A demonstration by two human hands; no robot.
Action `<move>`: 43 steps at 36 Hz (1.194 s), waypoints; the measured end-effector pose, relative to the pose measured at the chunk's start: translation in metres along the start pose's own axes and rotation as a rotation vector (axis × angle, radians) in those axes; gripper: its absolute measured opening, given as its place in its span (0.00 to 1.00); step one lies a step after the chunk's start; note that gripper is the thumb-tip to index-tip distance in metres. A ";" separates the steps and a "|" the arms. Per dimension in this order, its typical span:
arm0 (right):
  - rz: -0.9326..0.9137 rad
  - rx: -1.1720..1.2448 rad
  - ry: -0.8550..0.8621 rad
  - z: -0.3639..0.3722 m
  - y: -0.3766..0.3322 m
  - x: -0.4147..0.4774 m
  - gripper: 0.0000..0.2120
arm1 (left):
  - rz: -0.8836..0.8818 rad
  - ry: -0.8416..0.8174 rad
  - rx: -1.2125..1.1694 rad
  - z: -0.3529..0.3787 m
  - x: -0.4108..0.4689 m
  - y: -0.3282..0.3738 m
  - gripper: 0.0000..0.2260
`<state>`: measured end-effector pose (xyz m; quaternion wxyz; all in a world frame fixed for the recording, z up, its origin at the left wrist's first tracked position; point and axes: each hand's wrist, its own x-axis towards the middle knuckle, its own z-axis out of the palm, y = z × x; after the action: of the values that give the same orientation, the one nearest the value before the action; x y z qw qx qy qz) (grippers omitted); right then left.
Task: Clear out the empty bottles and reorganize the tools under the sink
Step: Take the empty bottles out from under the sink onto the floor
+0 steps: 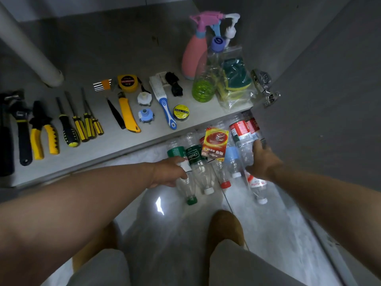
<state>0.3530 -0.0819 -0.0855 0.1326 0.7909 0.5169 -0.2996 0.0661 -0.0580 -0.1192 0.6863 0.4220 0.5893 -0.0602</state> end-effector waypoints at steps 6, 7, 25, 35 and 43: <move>0.000 -0.017 0.145 0.017 -0.001 0.000 0.45 | 0.017 0.002 0.002 0.001 0.003 -0.001 0.31; -0.009 -0.025 0.161 0.018 -0.002 0.000 0.45 | 0.015 0.002 0.003 0.001 0.004 -0.001 0.31; -0.198 0.198 0.351 -0.014 -0.020 0.037 0.22 | 0.045 0.001 -0.055 0.012 0.012 0.012 0.31; -0.109 0.067 0.178 -0.001 -0.003 0.026 0.40 | 0.057 -0.033 -0.123 0.033 0.018 0.025 0.34; -0.120 0.201 0.193 0.003 -0.003 0.025 0.38 | 0.041 -0.049 -0.080 0.043 0.021 0.027 0.35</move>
<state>0.3565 -0.0636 -0.1027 -0.0157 0.7930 0.5410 -0.2797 0.1208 -0.0604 -0.1261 0.7179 0.4047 0.5655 -0.0326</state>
